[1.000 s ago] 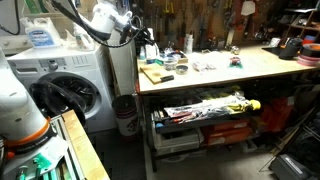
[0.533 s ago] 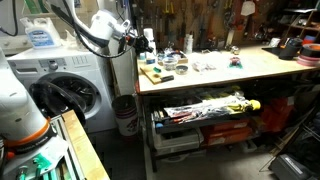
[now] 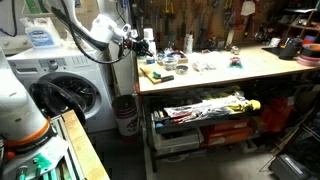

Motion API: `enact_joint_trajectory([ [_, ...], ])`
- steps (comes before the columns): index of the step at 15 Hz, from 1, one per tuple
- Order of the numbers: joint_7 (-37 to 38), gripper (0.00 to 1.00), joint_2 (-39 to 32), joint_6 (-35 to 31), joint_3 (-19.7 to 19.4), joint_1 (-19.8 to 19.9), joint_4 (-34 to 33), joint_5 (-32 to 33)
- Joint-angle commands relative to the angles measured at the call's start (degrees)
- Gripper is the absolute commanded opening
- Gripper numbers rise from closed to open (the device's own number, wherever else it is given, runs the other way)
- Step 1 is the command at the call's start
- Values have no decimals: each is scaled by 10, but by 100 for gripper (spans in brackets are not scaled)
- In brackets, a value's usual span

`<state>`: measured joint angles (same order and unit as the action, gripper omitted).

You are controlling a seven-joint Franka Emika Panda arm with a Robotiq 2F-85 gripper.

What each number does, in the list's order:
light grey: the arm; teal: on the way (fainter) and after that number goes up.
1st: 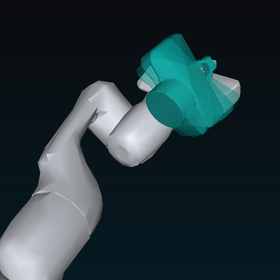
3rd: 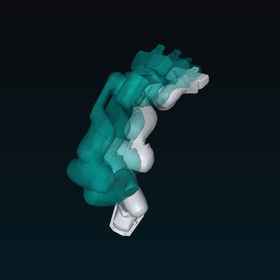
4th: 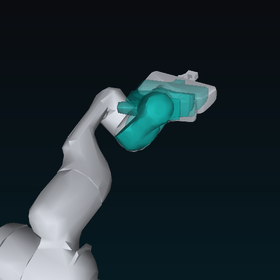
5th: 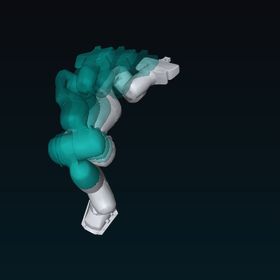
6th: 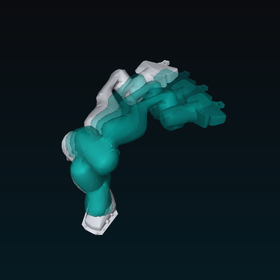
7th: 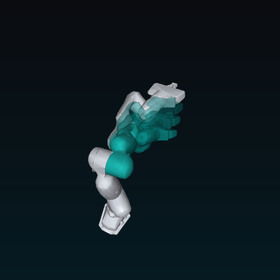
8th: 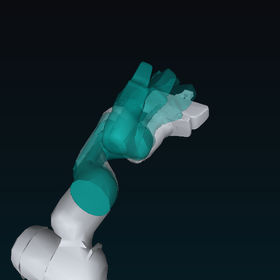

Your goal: Pick up the green and white brush and put it on the brown board, pick up the green and white brush and scrub the brown board, put the green and white brush on the brown board

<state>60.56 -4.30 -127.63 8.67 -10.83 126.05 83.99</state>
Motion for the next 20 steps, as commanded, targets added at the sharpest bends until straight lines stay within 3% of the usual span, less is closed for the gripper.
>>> enact_joint_trajectory([
  [1, 65, 5, -1, -14, 4, 3, 5, 51],
  [11, 100, 5, -32, -31, 9, 6, -4, 132],
  [16, 90, 5, -53, -112, 14, 9, -35, 127],
  [20, 111, 5, -43, -100, 9, 9, -18, 139],
])
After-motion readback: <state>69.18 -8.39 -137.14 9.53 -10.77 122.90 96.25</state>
